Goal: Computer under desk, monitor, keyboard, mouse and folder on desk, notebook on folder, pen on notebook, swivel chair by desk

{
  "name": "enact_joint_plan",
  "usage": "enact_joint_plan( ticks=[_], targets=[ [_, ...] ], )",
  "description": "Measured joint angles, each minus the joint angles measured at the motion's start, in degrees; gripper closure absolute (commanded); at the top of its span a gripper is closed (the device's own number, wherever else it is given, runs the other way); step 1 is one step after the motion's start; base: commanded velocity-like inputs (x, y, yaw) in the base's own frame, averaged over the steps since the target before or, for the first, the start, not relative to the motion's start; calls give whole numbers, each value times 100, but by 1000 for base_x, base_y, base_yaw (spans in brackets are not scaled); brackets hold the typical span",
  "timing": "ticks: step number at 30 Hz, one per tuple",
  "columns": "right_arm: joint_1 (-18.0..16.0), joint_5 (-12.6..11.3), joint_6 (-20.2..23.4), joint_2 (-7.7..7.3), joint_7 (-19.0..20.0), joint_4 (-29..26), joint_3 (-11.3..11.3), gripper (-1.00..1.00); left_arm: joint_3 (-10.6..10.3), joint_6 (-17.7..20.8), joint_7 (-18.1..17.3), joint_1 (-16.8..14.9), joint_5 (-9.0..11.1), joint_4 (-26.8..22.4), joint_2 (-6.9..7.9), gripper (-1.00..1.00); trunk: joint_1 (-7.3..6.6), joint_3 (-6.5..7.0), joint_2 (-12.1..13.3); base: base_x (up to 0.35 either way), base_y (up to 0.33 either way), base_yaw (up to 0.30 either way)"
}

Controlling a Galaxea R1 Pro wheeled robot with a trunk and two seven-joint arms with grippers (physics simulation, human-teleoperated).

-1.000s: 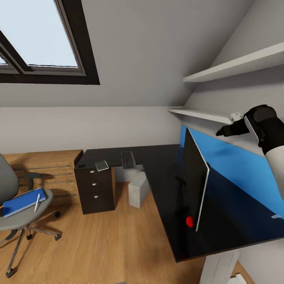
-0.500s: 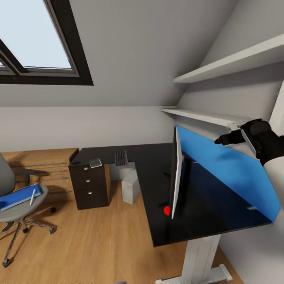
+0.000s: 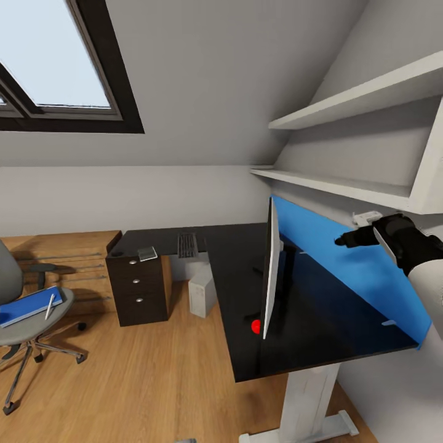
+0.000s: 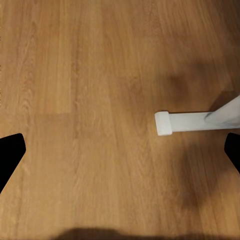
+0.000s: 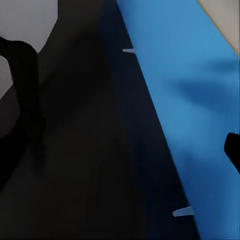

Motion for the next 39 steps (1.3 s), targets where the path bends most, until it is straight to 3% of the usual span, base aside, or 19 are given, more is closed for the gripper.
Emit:
enact_joint_plan(
  ticks=[4, 5, 9, 12, 13, 16, 18, 19, 20, 28, 34, 39],
  targets=[
    [4, -129, -418, 1, 9, 453, 2, -100, 2, 0, 0, 0, 0, 0, 1, -100, 0, 0, 0, 0, 0, 0],
    [9, -338, -844, -4, 16, 839, -1, -100, 3, 0, 0, 0, 0, -1, 1, -100, 0, -1, 0, 0, 0, 0],
    [7, -757, -1731, -3, 27, 1770, -4, -100, 7, 0, 0, 0, 0, -1, 1, -100, 0, -1, 0, 0, 0, 0],
    [5, -857, -2224, -1, 24, 2290, -19, -100, 9, 0, 0, 0, 0, 0, 1, -100, 0, 0, -1, 0, 0, 0],
    [6, -928, -2619, -4, 18, 2632, -14, -100, 11, 0, 0, 0, 0, -1, 1, -100, 0, -1, 0, 0, 0, 0],
    [25, -1169, -3056, -7, 9, 2993, -21, -100, 8, 0, 0, -1, 0, 0, 1, -100, 0, 0, -1, 0, 0, 0],
    [147, -1440, -3206, -11, 7, 3095, -19, -100, 5, 0, 0, -1, 0, 0, 1, -100, 0, 0, 0, 0, 0, 0],
    [399, -1839, -3324, -10, 5, 3144, -5, -100, 1, 0, 0, -1, 3, 0, 1, -100, 0, -1, 0, 0, 0, 0],
    [837, -2451, -3935, 41, 12, 3189, 11, -100, 2, 0, 3, -1, 6, 0, 0, -100, 0, -1, 0, 0, 0, 0],
    [1285, -2585, -4211, 434, 4, 3192, 8, -100, 25, 0, 0, 0, 1, 0, 22, -100, 0, 0, 0, 0, 0, 46],
    [1320, -2592, -4270, 509, -13, 3192, 4, -100, 30, 0, 0, 1, 0, -2, 23, -100, 0, 0, -1, 0, 0, 242],
    [1507, -2592, -4608, 530, -18, 3192, 8, -100, 40, -7, 0, 1, 0, -2, 25, -100, 0, 0, -1, 0, 0, 272]
  ],
)
